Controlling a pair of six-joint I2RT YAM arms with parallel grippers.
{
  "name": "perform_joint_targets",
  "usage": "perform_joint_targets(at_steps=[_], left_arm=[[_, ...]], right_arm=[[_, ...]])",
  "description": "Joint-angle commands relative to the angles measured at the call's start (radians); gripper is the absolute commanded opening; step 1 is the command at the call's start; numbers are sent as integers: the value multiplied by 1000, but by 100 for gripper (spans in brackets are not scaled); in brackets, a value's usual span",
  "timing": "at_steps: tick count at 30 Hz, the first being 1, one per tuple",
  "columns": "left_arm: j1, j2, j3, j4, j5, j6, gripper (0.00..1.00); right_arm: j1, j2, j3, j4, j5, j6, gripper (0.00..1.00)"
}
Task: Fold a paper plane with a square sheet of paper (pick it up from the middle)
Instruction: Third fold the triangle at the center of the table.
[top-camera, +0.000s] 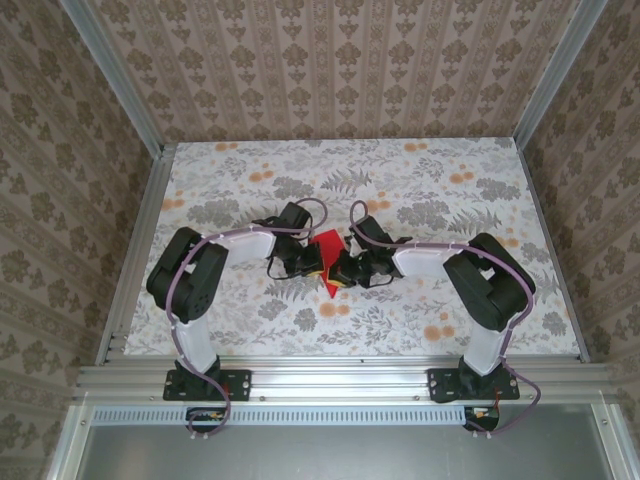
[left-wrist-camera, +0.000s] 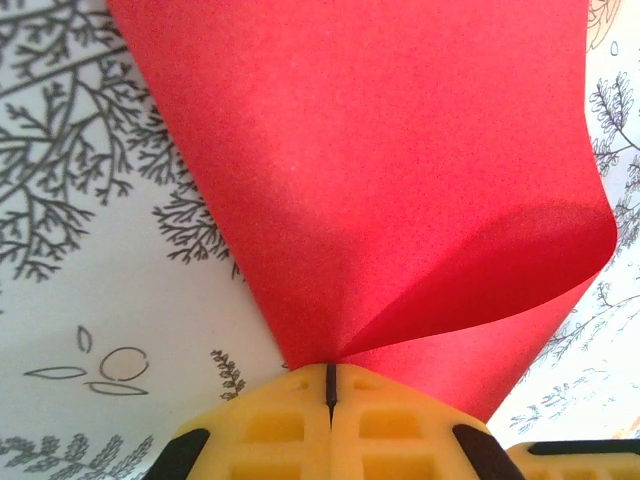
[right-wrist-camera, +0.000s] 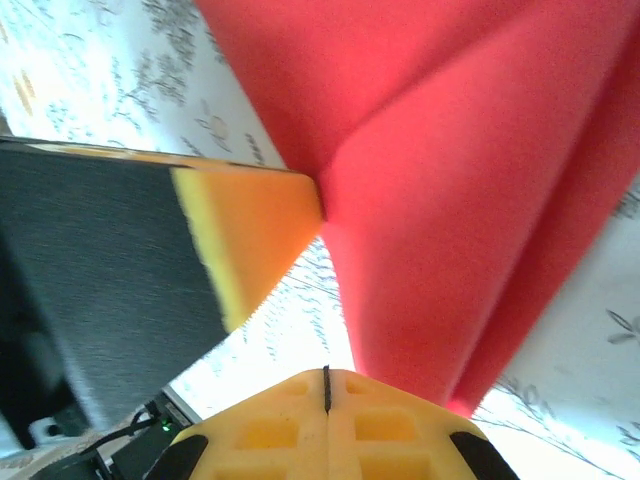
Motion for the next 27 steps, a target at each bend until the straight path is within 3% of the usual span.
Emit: perform_joint_targets(at_steps=[1,12,21,27], left_arm=[[-15,49,-6,-69,-45,21,0],[-20,59,4,-74,-45,29,0],[-23,67,12,-77,-45,32,0],[-25,69,15,-79,-48,32,0]], right_arm=[[6,5,-17,-48,-2,-28,0],[6,12,-11,-162,97,-67,0],[31,-56,2,-114,41,-119,0],[47,-27,-15,-138,74,-127,1]])
